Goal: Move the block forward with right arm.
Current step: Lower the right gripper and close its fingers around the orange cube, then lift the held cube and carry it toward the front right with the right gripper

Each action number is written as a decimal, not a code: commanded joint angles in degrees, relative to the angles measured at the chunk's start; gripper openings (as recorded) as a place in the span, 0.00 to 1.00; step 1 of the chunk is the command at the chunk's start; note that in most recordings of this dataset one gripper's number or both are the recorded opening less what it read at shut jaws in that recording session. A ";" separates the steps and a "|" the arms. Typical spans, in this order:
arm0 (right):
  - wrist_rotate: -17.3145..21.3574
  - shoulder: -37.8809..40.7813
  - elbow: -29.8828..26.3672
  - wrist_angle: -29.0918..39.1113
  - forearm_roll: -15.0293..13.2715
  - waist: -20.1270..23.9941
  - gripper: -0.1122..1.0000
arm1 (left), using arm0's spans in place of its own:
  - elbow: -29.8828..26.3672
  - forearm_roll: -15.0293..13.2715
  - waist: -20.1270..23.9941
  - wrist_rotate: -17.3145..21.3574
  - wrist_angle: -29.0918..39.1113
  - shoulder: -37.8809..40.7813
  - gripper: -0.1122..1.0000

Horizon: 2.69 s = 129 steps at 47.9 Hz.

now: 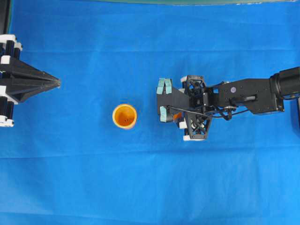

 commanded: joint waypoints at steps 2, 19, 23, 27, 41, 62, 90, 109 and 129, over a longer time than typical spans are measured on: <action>0.18 -0.97 -0.53 -0.26 0.18 0.35 0.49 | -2.02 0.18 0.09 0.00 -0.18 0.53 0.10; 0.35 -6.24 -2.11 5.54 0.44 2.20 0.47 | -2.02 0.09 0.09 0.00 -0.18 0.62 0.10; 0.35 -8.79 -2.55 8.88 0.44 2.46 0.47 | -2.02 0.09 0.09 0.00 0.00 0.62 0.10; 0.35 -10.99 -2.99 11.87 0.44 2.55 0.47 | -2.02 0.09 0.09 0.00 0.00 0.70 0.10; 0.79 -18.02 -5.80 20.39 0.44 3.16 0.47 | -2.02 0.18 0.09 0.09 0.09 0.62 0.10; 0.97 -22.68 -12.39 30.94 0.35 5.71 0.47 | -2.02 0.18 0.09 0.09 0.18 0.62 0.10; 5.10 -23.29 -16.17 33.40 0.26 14.06 0.47 | -2.02 0.18 0.09 0.00 0.18 0.62 0.10; 8.00 -23.20 -19.78 33.66 0.18 21.27 0.47 | -2.02 0.18 0.09 -0.26 0.09 0.62 0.10; 13.18 -22.50 -24.26 35.86 0.18 26.89 0.47 | -2.02 0.18 0.09 0.00 0.09 0.70 0.10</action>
